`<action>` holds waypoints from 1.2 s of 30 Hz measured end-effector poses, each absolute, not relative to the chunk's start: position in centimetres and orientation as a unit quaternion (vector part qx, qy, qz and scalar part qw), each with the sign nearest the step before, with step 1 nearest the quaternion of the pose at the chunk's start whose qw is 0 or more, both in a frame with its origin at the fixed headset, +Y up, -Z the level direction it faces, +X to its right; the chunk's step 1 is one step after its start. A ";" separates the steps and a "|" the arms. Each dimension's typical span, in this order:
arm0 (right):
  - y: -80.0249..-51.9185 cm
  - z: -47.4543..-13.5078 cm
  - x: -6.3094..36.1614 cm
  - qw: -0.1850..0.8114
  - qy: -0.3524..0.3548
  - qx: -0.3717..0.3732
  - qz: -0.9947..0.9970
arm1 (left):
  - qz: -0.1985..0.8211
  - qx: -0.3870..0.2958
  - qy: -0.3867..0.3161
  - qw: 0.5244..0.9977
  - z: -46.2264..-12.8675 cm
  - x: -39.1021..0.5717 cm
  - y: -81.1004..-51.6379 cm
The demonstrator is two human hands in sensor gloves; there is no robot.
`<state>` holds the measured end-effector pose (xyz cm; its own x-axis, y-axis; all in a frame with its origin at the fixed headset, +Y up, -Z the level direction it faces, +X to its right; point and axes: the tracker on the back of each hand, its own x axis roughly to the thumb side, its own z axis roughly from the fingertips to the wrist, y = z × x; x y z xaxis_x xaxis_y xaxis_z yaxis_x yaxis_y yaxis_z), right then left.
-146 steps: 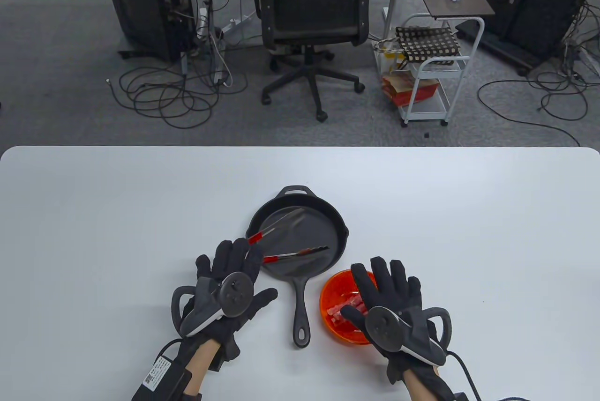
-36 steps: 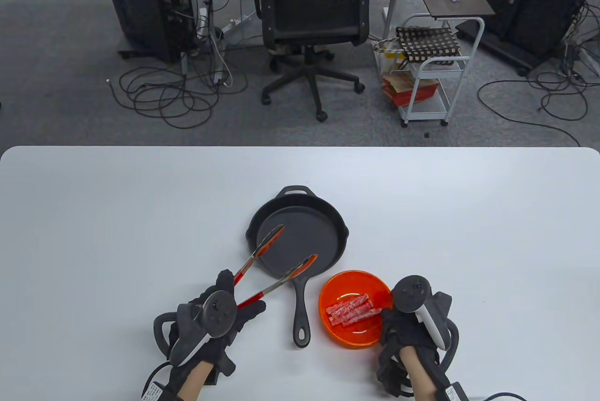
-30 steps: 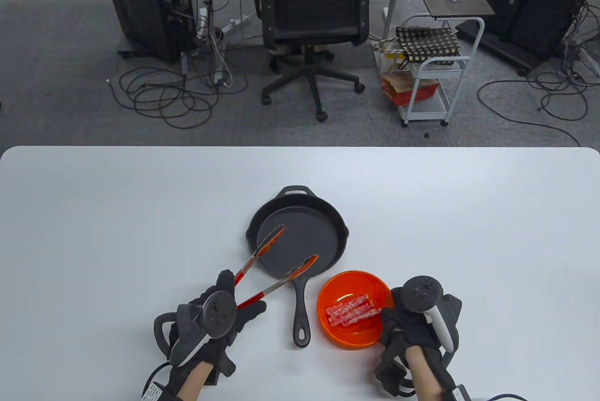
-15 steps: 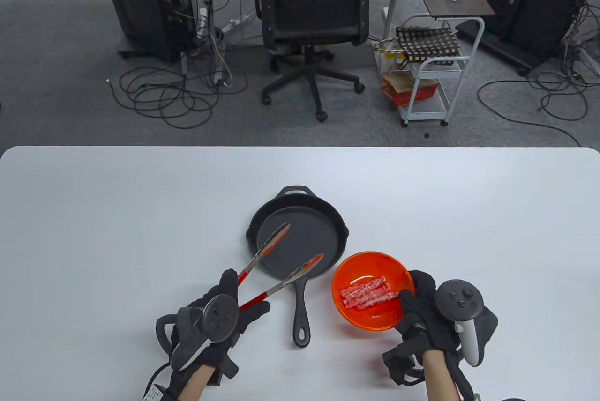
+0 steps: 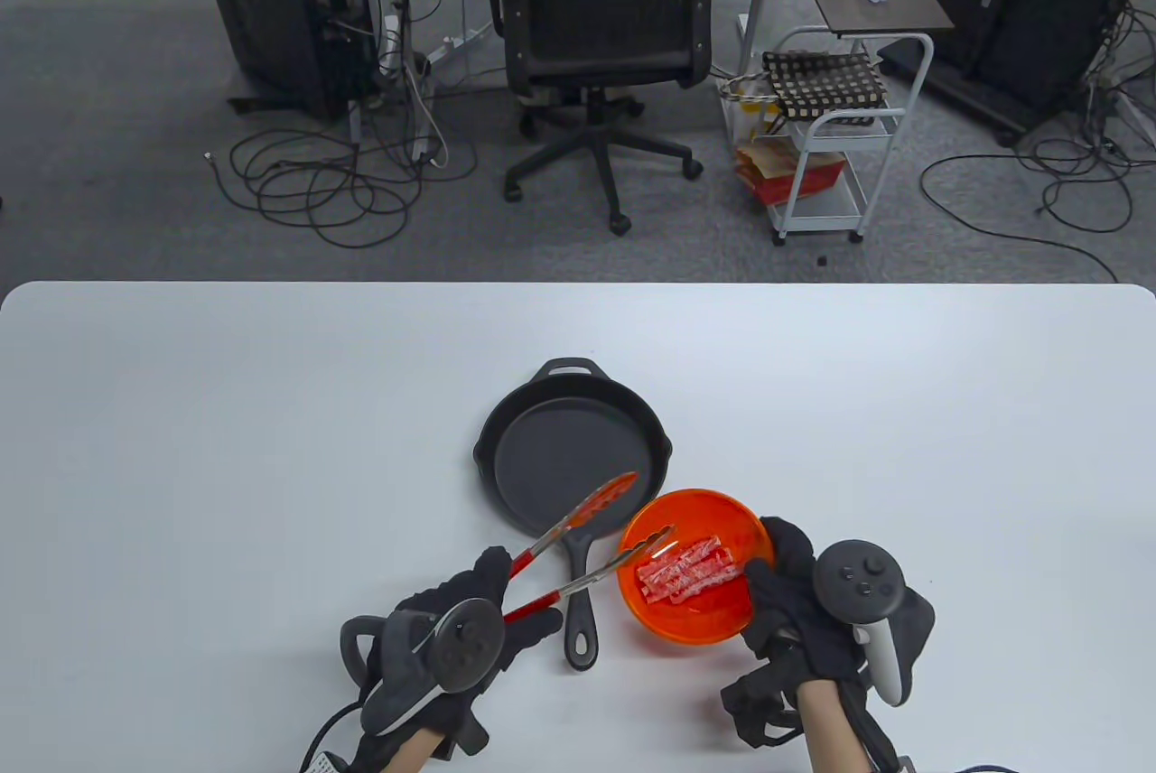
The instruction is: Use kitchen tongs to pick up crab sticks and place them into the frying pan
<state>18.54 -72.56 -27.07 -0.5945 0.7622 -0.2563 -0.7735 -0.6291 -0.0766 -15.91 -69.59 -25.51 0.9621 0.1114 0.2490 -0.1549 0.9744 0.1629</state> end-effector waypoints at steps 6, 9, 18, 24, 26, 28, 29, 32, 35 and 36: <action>-72.6 -27.1 18.4 0.425 0.020 -0.132 0.895 | 0.059 0.070 -0.143 0.985 -25.3 -14.8 -70.1; -72.6 -27.1 18.4 0.425 0.020 -0.132 0.895 | 0.055 0.066 -0.145 0.986 -25.3 -14.7 -70.2; -72.6 -27.1 18.3 0.422 0.020 -0.132 0.897 | 0.053 0.050 -0.153 0.986 -25.2 -14.3 -70.3; -72.6 -27.1 18.3 0.423 0.020 -0.129 0.897 | 0.047 0.037 -0.157 0.986 -25.3 -14.1 -70.6; -72.6 -27.1 18.3 0.423 0.020 -0.129 0.897 | 0.052 0.033 -0.157 0.986 -25.3 -14.1 -70.6; -72.6 -27.1 18.3 0.422 0.020 -0.128 0.897 | 0.056 0.027 -0.156 0.986 -25.3 -14.0 -70.6; -72.6 -27.1 18.3 0.422 0.020 -0.128 0.897 | 0.058 0.026 -0.155 0.986 -25.3 -14.1 -70.5; -72.6 -27.1 18.3 0.422 0.020 -0.127 0.897 | 0.068 0.016 -0.152 0.986 -25.5 -14.2 -70.6; -72.6 -27.1 18.2 0.421 0.021 -0.125 0.898 | 0.072 0.014 -0.148 0.986 -25.6 -14.4 -70.6; -72.6 -27.1 18.2 0.420 0.021 -0.124 0.899 | 0.074 0.013 -0.146 0.986 -25.7 -14.4 -70.6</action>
<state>18.20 -72.61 -27.07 -0.6168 0.7491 -0.2416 -0.7598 -0.6469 -0.0660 -14.41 -70.60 -25.66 0.9464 0.1412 0.2906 -0.1488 0.9889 0.0042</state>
